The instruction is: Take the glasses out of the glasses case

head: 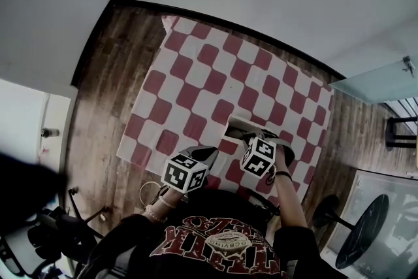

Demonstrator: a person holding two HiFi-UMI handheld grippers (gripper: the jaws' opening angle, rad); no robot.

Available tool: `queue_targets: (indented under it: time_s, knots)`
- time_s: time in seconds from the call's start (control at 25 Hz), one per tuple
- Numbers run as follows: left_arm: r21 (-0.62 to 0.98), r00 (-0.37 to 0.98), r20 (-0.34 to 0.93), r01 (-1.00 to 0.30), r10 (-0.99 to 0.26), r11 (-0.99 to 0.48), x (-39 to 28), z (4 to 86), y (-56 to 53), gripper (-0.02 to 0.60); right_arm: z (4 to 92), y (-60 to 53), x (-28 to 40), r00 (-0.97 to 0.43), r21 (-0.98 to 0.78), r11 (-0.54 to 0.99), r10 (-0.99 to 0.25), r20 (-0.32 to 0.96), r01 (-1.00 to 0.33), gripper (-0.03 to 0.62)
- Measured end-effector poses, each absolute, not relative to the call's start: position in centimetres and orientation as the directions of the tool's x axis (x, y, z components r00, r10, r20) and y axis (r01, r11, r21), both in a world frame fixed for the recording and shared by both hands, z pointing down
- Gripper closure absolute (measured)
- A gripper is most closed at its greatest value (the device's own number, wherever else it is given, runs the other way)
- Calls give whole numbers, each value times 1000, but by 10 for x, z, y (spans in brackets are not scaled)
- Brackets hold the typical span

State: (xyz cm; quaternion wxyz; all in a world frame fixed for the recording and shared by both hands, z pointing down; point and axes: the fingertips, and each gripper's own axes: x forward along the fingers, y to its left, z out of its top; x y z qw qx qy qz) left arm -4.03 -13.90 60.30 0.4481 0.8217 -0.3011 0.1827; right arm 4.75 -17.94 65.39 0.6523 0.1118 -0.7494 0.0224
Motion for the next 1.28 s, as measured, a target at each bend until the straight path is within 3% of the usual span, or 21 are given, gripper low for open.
queue_targets:
  time_s: [0.44,1.08,1.28]
  knots:
    - [632,752,575,-658,-322,-409,-41,607,-136,572,660,-185,49,-97,88,981,-105,990,-173,571]
    - [638,756,573,-653,-315,-407,-40,609,-136,572,665,-185,43,-17,-126,982,125,992,-141,565]
    - [641,760,573,-649,-308,-409,-38,609,-135,572,666,-186,42,-14,-145,978,145,989,-148,564]
